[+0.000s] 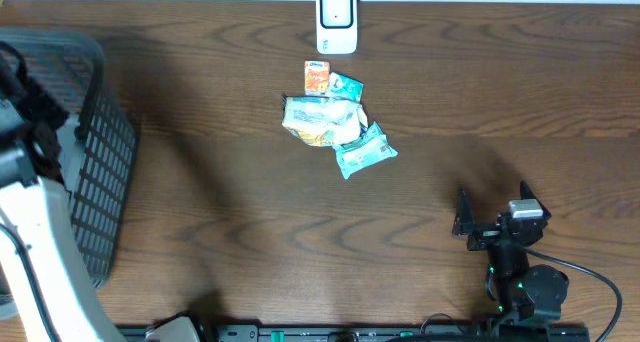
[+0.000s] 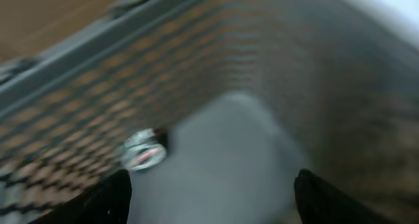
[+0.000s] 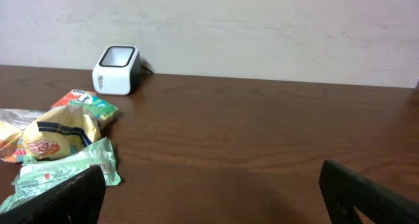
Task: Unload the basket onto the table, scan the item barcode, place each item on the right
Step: 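Move the left gripper back into the basket toward the green Zam-Buk box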
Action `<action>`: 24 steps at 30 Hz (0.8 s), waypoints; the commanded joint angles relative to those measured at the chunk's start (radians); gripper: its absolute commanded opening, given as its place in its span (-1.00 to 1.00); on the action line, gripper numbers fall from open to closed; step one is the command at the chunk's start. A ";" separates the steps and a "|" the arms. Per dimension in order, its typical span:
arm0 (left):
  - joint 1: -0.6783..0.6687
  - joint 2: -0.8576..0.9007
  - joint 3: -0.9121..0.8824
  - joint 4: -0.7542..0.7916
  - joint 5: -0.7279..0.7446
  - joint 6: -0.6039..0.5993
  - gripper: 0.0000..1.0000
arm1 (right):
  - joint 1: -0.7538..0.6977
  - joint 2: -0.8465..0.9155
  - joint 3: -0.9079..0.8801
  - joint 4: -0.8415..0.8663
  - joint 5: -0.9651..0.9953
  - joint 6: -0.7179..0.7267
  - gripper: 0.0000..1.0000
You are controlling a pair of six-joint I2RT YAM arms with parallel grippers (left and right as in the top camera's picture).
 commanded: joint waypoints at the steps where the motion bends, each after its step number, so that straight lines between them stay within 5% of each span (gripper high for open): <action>1: 0.060 0.076 0.010 -0.007 -0.218 -0.063 0.57 | -0.005 -0.006 -0.001 -0.005 0.003 0.014 0.98; 14: 0.247 0.378 -0.002 -0.134 -0.299 -0.744 0.59 | -0.005 -0.006 -0.001 -0.005 0.003 0.014 0.99; 24: 0.268 0.564 -0.002 -0.005 -0.300 -0.820 0.59 | -0.005 -0.006 -0.001 -0.005 0.003 0.014 0.99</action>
